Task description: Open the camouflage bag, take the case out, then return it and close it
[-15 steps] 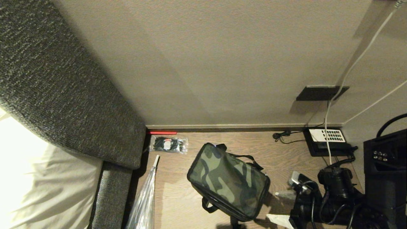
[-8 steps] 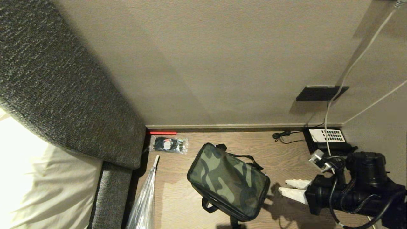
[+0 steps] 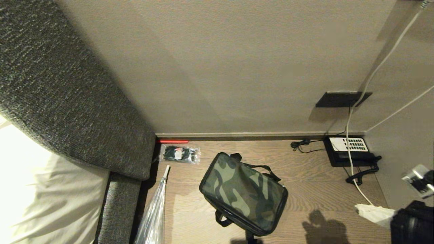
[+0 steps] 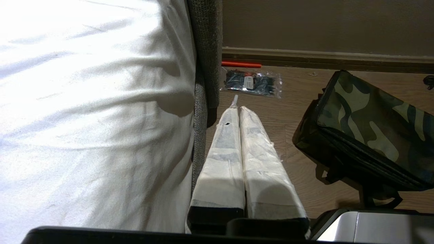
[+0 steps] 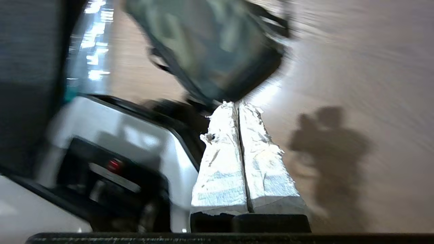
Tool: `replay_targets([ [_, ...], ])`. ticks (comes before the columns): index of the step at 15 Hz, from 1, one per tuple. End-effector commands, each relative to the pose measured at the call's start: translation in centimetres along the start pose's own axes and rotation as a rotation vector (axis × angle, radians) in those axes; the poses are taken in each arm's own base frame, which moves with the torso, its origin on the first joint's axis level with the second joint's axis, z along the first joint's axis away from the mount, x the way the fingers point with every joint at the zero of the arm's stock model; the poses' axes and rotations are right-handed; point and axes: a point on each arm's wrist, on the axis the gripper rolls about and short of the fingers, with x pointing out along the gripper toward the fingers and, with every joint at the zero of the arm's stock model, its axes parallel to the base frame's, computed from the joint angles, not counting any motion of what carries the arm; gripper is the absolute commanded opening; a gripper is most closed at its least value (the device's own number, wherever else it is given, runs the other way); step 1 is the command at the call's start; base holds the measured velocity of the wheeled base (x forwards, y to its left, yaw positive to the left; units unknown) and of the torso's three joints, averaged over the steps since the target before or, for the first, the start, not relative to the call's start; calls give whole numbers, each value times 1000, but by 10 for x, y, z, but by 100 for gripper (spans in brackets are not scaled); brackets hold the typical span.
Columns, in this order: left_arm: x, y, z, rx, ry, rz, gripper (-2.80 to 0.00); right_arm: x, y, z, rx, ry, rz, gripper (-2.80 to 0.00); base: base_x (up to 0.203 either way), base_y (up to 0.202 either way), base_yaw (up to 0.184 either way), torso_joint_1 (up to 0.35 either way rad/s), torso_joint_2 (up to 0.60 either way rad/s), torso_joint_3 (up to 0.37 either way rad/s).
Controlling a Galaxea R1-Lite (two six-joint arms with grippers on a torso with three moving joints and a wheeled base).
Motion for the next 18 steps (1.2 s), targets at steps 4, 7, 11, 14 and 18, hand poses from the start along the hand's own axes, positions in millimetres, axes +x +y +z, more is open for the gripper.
replay_targets([
  [4,0,0,-1,-2,0,1,-280,-85,27,-76,1,-102,-230,-280,0,0,0,0,0,0],
  [7,0,0,0,-2,-1,1,-280,-82,26,-98,16,-151,-297,-280,0,0,0,0,0,0],
  [11,0,0,-1,3,0,1,-280,-79,26,-101,21,-252,-386,-280,0,0,0,0,0,0],
  [14,0,0,-1,0,0,1,-280,-91,33,-111,-33,-459,-425,-280,0,0,0,0,0,0],
  [18,0,0,-1,0,0,1,-280,-93,34,-113,-41,-491,-435,-280,0,0,0,0,0,0],
])
